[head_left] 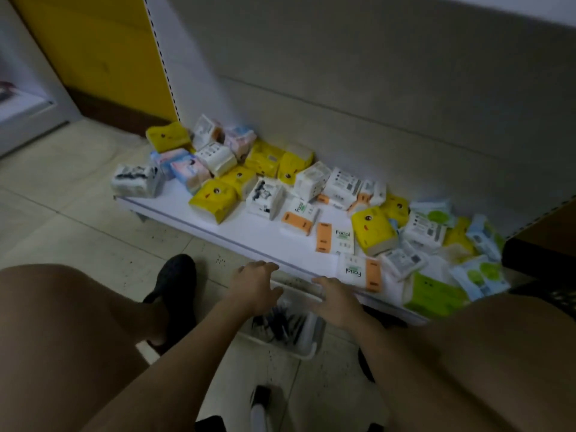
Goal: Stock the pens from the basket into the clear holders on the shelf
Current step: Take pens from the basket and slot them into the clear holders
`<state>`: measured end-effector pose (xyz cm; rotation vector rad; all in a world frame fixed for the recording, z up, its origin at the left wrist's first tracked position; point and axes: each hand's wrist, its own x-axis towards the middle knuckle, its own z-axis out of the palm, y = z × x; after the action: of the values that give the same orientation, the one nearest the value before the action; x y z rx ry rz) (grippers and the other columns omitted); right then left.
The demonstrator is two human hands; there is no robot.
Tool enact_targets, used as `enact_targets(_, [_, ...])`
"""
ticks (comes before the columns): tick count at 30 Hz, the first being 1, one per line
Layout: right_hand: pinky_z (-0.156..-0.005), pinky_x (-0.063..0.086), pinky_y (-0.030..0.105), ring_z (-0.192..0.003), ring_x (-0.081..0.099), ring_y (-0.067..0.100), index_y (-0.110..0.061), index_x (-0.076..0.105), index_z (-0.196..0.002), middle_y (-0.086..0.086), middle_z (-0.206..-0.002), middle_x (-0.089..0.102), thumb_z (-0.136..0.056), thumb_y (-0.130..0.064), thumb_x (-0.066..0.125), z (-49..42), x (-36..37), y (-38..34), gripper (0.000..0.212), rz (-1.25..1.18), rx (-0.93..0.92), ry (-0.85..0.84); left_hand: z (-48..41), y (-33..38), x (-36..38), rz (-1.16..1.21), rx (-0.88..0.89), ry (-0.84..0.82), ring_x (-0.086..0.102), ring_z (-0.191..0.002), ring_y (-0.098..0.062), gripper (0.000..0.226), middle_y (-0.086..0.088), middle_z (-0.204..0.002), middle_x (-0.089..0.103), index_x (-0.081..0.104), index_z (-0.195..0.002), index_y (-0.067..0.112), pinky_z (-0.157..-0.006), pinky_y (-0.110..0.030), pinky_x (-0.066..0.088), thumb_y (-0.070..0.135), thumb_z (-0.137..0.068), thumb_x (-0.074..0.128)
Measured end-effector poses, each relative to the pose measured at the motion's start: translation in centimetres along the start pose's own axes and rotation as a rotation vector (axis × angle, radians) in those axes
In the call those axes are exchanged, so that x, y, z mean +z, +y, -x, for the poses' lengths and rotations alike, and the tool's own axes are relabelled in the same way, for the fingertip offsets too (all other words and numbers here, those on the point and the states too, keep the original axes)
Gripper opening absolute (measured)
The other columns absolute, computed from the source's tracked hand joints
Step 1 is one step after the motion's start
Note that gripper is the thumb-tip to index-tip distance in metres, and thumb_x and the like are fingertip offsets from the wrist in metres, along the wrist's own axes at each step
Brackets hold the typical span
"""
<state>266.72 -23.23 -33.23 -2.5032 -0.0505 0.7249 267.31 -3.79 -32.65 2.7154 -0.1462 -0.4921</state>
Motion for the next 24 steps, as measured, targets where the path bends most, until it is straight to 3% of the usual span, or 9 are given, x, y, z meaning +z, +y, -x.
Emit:
enact_targets(3, [-0.093, 0.045, 0.029, -0.119, 0.055, 0.025, -0.013, 0.051, -0.134, 0.007, -0.131, 0.057, -0.092, -0.03, 0.062, -1.0, 1.5, 1.6, 0.047, 0.018, 0.083, -0.076, -0.9, -1.8, 1.8, 0.043, -0.059, -0.123, 0.044, -0.129, -0.024, 0.058, -0.003, -0.144, 0.045, 0.04, -0.142, 0.022, -0.105, -0.036, 0.038, 0.045, -0.091, 0.055])
enact_targets(6, [-0.078, 0.041, 0.017, -0.118, 0.054, 0.023, -0.007, 0.049, -0.135, 0.009, -0.13, 0.054, -0.096, -0.023, 0.057, -2.5, 2.7, 2.6, 0.044, -0.036, 0.16, -0.15, -2.1, -3.7, 3.9, 0.126, -0.174, -0.191, 0.05, -0.124, -0.025, 0.056, -0.005, -0.141, 0.05, 0.043, -0.141, 0.021, -0.101, -0.036, 0.043, 0.044, -0.091, 0.056])
enact_targets(9, [-0.079, 0.052, 0.028, -0.1, 0.06, 0.024, -0.008, 0.053, -0.129, 0.009, -0.117, 0.059, -0.095, -0.02, 0.057, -4.7, 4.5, 3.0, 0.037, -0.064, 0.195, -0.234, -3.3, -4.9, 6.6, 0.207, -0.24, -0.27, 0.045, -0.129, -0.025, 0.047, -0.005, -0.14, 0.049, 0.048, -0.136, 0.016, -0.106, -0.035, 0.037, 0.04, -0.096, 0.05])
enact_targets(11, [-0.07, 0.048, 0.026, -0.085, 0.057, 0.016, -0.014, 0.056, -0.119, 0.002, -0.1, 0.058, -0.094, -0.021, 0.057, -6.1, 5.9, 3.3, 0.026, -0.064, 0.194, -0.289, -3.7, -5.3, 8.5, 0.253, -0.243, -0.346, 0.043, -0.13, -0.024, 0.039, -0.004, -0.136, 0.053, 0.054, -0.13, 0.016, -0.109, -0.034, 0.03, 0.036, -0.096, 0.049])
enact_targets(15, [-0.074, 0.052, 0.033, -0.087, 0.061, 0.023, -0.012, 0.064, -0.109, 0.008, -0.096, 0.064, -0.094, -0.019, 0.056, -9.2, 8.8, 4.0, 0.018, -0.066, 0.231, -0.363, -5.5, -7.5, 13.9, 0.352, -0.317, -0.355, 0.053, -0.117, -0.027, 0.055, -0.003, -0.122, 0.061, 0.06, -0.118, 0.026, -0.104, -0.049, 0.039, 0.058, -0.078, 0.041])
enact_targets(17, [-0.08, 0.054, 0.037, -0.088, 0.063, 0.023, -0.016, 0.066, -0.105, 0.007, -0.098, 0.067, -0.093, -0.021, 0.058, -10.7, 10.3, 4.5, 0.016, -0.06, 0.244, -0.395, -6.1, -8.1, 14.8, 0.381, -0.38, -0.351, 0.059, -0.105, -0.023, 0.04, -0.003, -0.105, 0.065, 0.063, -0.107, 0.019, -0.091, -0.033, 0.045, 0.049, -0.086, 0.048])
enact_targets(19, [-0.082, 0.054, 0.038, -0.087, 0.063, 0.023, -0.018, 0.066, -0.105, 0.006, -0.097, 0.067, -0.093, -0.023, 0.057, -12.2, 11.5, 4.9, 0.016, -0.061, 0.263, -0.407, -6.8, -8.5, 15.7, 0.444, -0.396, -0.362, 0.06, -0.097, -0.02, 0.029, -0.001, -0.091, 0.061, 0.065, -0.1, 0.012, -0.077, -0.022, 0.038, 0.037, -0.094, 0.051])
enact_targets(22, [-0.082, 0.052, 0.035, -0.089, 0.063, 0.023, -0.013, 0.066, -0.106, 0.008, -0.099, 0.067, -0.095, -0.022, 0.055, -14.1, 13.0, 5.4, 0.018, -0.068, 0.317, -0.402, -8.0, -9.1, 17.5, 0.571, -0.443, -0.365, 0.059, -0.097, -0.023, 0.022, -0.009, -0.097, 0.064, 0.064, -0.1, 0.006, -0.082, -0.026, 0.044, 0.026, -0.093, 0.055])
enact_targets(24, [-0.081, 0.053, 0.034, -0.091, 0.064, 0.023, -0.013, 0.066, -0.107, 0.009, -0.1, 0.068, -0.097, -0.022, 0.053, -15.2, 13.8, 5.9, 0.019, -0.085, 0.33, -0.397, -9.1, -9.1, 18.6, 0.63, -0.462, -0.35, 0.058, -0.088, -0.023, 0.013, -0.009, -0.09, 0.062, 0.061, -0.092, 0.005, -0.076, -0.029, 0.046, 0.017, -0.091, 0.057])
